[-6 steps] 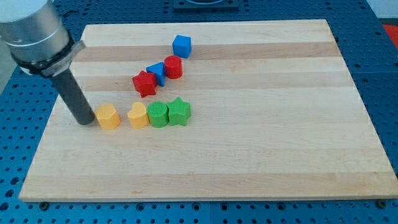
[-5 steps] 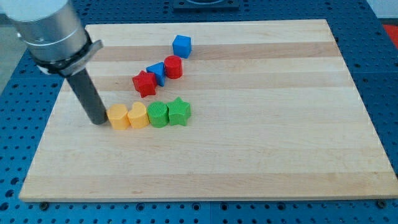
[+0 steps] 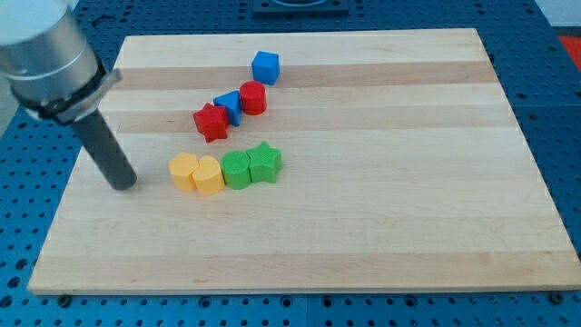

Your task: Move the red star and red circle closer to the blue cube

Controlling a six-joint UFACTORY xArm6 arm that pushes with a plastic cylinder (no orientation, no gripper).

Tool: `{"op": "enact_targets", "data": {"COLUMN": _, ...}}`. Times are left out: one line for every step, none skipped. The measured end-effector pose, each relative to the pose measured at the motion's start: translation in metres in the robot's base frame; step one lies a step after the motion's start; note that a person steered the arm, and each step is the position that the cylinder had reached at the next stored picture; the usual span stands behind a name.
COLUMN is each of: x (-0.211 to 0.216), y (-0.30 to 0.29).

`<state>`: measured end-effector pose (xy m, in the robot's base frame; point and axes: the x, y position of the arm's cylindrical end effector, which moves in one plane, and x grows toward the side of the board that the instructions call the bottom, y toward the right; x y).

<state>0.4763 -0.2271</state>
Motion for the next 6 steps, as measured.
{"op": "enact_targets", "data": {"x": -0.033, "y": 0.018}}
{"op": "enact_targets", "data": {"x": -0.052, "y": 0.063}}
{"op": "enact_targets", "data": {"x": -0.056, "y": 0.099}}
{"op": "enact_targets", "data": {"x": -0.056, "y": 0.101}}
{"op": "enact_targets", "data": {"x": -0.056, "y": 0.087}}
{"op": "enact_targets", "data": {"x": -0.050, "y": 0.059}}
